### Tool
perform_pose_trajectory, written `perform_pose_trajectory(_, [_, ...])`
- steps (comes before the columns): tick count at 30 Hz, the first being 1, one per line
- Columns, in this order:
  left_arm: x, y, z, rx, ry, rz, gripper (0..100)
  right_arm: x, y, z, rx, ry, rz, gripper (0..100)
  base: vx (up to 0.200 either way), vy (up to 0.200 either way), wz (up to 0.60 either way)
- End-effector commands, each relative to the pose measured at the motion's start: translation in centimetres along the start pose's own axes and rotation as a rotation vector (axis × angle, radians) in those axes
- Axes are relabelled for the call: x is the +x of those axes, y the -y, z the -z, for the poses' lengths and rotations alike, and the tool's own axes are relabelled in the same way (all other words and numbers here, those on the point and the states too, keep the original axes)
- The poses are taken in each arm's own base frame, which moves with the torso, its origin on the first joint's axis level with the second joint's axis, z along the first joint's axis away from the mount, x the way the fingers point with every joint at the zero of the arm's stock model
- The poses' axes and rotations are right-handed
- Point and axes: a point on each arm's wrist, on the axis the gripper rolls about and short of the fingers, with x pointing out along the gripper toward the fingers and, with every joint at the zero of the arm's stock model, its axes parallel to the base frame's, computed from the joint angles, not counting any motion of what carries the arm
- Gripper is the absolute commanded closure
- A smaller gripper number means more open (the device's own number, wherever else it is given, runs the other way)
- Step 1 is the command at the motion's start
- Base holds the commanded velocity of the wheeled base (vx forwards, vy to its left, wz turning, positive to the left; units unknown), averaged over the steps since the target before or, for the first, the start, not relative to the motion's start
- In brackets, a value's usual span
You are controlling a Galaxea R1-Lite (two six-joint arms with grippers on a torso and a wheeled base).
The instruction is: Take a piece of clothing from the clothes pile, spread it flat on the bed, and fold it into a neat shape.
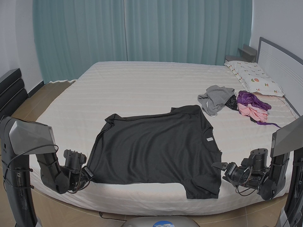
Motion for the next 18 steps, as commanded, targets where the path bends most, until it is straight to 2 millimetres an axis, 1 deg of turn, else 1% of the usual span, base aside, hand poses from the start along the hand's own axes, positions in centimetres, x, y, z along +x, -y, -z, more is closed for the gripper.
perform_pose_trajectory(1, [-1.1,-0.8,0.3,0.006,0.007,-0.011,100,0.1,0.4,0.2,0.0,-0.012,0.018,0,0.0,0.0,0.0])
perform_pose_trajectory(5, [-1.7,-1.0,0.2,0.018,0.01,-0.014,100,0.1,0.5,0.3,-0.01,-0.015,0.024,0,0.0,0.0,0.0])
perform_pose_trajectory(9, [-2.5,-1.6,0.0,0.046,0.011,-0.025,100,0.9,1.7,0.6,-0.08,-0.034,0.063,0,0.0,0.0,0.0])
perform_pose_trajectory(12, [-2.5,-1.7,0.1,0.05,0.006,-0.029,100,1.2,2.2,0.5,-0.086,-0.033,0.074,0,0.0,0.0,0.0])
perform_pose_trajectory(18, [-2.4,-1.7,0.1,0.052,0.009,-0.027,100,1.9,2.1,0.2,-0.1,-0.021,0.064,0,0.0,0.0,0.0])
